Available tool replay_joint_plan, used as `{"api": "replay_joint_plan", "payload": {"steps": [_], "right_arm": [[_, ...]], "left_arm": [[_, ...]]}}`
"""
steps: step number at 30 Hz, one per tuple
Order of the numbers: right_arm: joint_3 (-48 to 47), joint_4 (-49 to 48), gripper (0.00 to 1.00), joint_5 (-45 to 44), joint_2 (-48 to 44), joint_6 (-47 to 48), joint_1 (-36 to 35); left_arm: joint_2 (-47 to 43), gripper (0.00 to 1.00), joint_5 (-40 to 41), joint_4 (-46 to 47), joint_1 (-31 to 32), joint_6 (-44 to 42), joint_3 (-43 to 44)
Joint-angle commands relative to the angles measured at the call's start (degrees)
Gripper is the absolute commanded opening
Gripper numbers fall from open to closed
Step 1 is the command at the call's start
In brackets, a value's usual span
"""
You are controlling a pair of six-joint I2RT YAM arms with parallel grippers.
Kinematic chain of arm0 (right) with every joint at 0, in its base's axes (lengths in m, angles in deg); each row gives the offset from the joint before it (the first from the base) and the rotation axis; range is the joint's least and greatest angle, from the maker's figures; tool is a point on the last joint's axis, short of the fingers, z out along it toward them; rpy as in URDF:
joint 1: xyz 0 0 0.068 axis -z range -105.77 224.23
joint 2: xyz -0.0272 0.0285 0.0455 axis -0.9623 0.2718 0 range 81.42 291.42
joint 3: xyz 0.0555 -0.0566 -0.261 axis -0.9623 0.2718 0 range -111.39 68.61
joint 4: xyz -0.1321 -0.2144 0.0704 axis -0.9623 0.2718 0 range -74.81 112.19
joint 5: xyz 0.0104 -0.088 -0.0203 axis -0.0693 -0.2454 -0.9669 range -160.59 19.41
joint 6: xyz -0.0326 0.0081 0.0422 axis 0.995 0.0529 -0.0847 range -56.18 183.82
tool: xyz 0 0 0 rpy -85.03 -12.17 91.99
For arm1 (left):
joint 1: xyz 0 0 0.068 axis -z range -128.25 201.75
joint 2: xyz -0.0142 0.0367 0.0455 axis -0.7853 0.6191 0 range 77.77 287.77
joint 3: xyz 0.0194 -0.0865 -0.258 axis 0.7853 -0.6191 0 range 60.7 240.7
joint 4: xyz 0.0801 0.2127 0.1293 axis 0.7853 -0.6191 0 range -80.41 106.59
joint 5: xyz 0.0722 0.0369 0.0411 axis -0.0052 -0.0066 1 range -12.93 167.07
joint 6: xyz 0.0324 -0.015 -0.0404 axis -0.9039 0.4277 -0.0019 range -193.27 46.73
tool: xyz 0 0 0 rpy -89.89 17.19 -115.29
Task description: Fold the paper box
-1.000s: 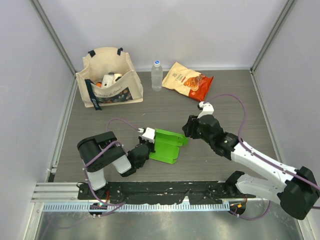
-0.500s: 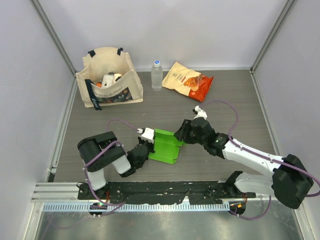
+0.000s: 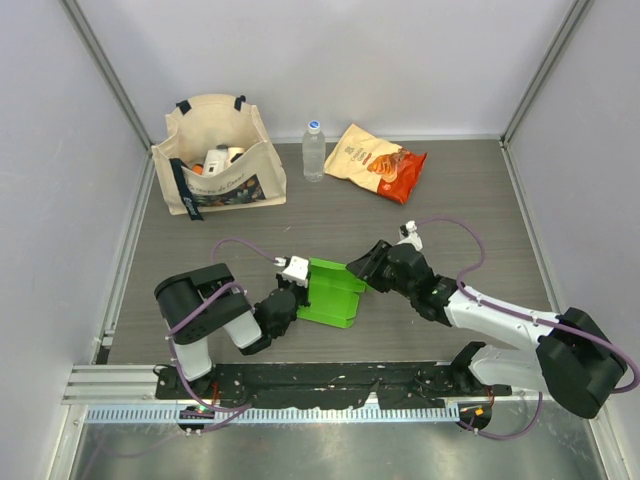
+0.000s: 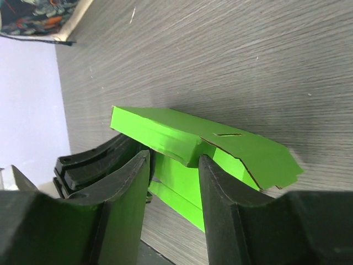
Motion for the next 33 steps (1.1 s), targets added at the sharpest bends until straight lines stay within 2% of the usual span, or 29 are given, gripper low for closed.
{"api": "replay_joint_plan", "payload": {"steps": [1, 6, 13, 16, 20, 24, 33], "right_arm": [[1.0, -9.0, 0.45, -0.9, -0.5, -7.0, 0.5], [2.5, -11.5, 0.37, -1.5, 0.9, -11.4, 0.7], [3.1, -11.8, 0.17, -3.1, 1.4, -11.5, 0.7], [5.3, -14.7, 0.01, -3.3, 1.6, -10.9, 0.8], [10.6, -21.7, 0.01, -4.1, 2.6, -9.2, 0.8], [15.2, -33.1, 0.01, -4.9, 3.8, -5.9, 0.7], [16.7, -39.2, 0.01, -5.5, 4.5, -2.7, 0.8]], "left_arm": [[-1.5, 0.0, 0.7, 2.5, 0.8, -0.7, -0.7], [-1.5, 0.0, 0.8, 2.4, 1.1, -0.8, -0.7], [-1.3, 0.0, 1.1, 2.4, 1.3, -0.8, -0.8], [-1.1, 0.0, 1.3, 2.5, 1.2, -0.8, -0.8], [-0.8, 0.0, 1.6, 2.9, 1.3, -0.6, -1.0], [-0.5, 0.0, 1.6, 3.2, 1.3, -0.2, -1.1], [0.2, 0.0, 2.7, 4.0, 1.4, 0.7, -1.0]]}}
